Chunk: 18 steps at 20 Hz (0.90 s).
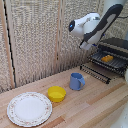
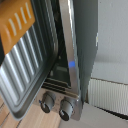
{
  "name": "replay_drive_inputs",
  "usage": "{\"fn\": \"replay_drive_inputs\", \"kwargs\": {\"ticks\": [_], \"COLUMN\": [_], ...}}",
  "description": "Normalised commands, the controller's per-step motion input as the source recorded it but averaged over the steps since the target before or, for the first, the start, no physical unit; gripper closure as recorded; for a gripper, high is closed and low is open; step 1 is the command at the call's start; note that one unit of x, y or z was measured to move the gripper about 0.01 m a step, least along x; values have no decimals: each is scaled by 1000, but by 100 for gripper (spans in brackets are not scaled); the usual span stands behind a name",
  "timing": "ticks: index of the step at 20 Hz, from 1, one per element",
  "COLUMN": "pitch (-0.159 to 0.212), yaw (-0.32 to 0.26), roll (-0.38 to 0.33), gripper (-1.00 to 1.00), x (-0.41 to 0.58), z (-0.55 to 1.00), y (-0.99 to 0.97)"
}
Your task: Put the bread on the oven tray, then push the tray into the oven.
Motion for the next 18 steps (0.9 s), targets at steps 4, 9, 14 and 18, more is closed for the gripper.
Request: {"fn": "replay_drive_inputs", "kwargs": {"ticks": [4,9,14,18], "pitch": [153,166,129,22], "yaw": [262,192,31,-21], "roll": [-188,-184,-154,-140], "gripper": [-100,-100,-100,-100], "x": [48,37,-43,-410], "z": [-437,-339,-264,-130], "y": [24,115,130,29]}}
